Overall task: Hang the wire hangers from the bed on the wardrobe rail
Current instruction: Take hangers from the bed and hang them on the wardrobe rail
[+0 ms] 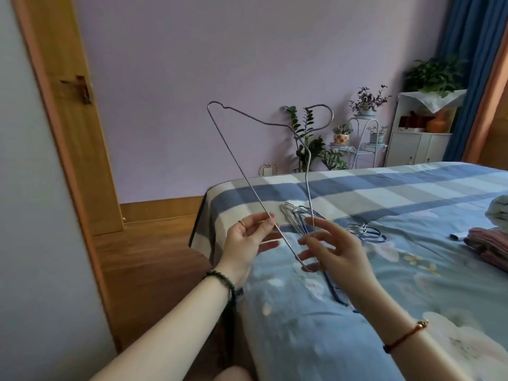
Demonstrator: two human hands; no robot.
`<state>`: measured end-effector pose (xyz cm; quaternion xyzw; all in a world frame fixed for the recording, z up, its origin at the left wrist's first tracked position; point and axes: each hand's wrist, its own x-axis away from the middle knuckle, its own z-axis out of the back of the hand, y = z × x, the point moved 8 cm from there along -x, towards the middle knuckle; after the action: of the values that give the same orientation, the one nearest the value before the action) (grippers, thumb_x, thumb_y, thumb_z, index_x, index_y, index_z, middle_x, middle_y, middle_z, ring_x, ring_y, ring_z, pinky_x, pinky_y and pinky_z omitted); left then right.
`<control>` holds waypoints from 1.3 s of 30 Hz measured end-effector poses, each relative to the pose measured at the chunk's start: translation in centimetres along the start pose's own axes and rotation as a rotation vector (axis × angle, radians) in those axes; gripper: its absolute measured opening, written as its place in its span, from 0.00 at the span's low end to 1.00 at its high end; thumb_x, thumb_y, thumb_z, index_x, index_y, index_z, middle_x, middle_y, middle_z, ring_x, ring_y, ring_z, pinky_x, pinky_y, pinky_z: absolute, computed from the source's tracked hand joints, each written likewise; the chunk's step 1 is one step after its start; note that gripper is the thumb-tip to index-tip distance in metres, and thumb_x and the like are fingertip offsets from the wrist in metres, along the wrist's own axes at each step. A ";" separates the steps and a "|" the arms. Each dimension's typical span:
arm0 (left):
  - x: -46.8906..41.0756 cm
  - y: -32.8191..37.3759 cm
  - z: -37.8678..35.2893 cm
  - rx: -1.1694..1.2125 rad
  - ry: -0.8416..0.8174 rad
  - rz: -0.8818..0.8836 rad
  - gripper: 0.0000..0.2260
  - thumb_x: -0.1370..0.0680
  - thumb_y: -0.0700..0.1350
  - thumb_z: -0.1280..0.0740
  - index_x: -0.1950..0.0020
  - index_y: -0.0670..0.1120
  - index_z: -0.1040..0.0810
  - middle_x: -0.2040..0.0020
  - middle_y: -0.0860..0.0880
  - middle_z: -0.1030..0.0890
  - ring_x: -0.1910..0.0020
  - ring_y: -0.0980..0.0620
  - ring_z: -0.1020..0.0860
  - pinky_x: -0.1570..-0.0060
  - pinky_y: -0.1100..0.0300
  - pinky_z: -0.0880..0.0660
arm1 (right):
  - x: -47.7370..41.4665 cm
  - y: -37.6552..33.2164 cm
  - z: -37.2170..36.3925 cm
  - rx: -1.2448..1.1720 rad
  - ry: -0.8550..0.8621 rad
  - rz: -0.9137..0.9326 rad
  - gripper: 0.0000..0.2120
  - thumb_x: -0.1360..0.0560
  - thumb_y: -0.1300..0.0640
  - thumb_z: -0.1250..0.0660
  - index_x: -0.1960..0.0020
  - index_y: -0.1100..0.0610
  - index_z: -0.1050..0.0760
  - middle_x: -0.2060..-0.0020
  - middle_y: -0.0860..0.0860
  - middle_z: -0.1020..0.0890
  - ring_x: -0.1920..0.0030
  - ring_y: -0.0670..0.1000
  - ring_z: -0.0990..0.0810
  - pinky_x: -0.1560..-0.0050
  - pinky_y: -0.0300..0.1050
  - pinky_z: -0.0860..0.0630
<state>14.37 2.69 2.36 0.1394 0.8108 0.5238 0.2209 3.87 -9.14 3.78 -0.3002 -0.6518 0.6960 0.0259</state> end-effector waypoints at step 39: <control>38.1 50.0 38.1 -0.203 1.005 -0.806 0.05 0.25 0.38 0.34 0.50 0.43 0.22 0.61 0.48 0.19 0.67 0.56 0.18 0.65 0.64 0.21 | 16.5 -34.6 -59.4 -0.262 -0.954 0.609 0.15 0.23 0.62 0.39 0.37 0.55 0.29 0.59 0.54 0.19 0.64 0.55 0.18 0.69 0.48 0.18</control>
<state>0.42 70.77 26.33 -0.4590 0.7505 0.4754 0.0059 4.85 56.01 31.13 -0.1281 -0.5565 0.6437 -0.5094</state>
